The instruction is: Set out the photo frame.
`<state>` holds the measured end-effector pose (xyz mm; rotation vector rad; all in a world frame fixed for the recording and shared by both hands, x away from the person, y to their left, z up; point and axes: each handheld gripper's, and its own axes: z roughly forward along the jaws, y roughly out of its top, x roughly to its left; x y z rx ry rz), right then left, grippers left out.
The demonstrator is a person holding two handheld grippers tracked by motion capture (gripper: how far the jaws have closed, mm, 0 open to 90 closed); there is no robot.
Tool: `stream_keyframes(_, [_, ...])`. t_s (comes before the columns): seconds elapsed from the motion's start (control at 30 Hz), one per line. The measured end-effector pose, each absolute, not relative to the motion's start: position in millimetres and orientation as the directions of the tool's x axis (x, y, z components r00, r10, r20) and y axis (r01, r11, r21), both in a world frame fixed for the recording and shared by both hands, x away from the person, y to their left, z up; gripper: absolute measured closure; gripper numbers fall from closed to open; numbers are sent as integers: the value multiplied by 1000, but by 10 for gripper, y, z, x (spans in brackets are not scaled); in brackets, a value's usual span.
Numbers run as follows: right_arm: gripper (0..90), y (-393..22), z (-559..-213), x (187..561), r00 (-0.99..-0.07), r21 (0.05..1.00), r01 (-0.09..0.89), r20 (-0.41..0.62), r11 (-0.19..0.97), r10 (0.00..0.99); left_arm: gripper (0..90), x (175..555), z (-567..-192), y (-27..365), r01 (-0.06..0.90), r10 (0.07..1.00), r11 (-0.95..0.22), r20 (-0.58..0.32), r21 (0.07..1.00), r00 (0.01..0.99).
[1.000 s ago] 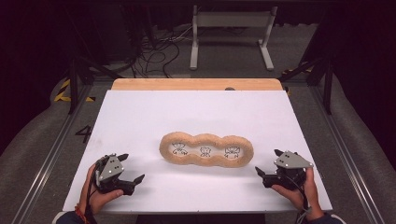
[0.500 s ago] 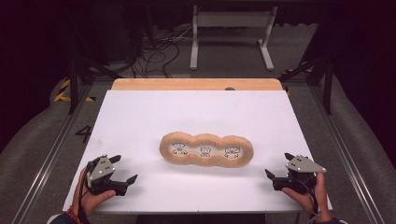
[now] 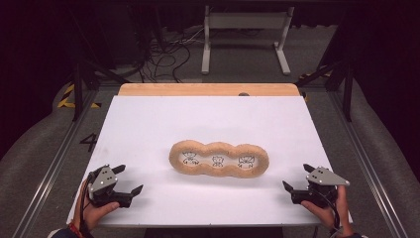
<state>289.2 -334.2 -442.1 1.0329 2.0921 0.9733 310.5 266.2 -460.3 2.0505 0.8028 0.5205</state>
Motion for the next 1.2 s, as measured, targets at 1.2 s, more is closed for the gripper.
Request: stream_keyframes(1.2, [86,-3317,-4446,2875,-518,811,395,-192,432,834,75,3153,-4618,2623,360,700,-435,59,825,712])
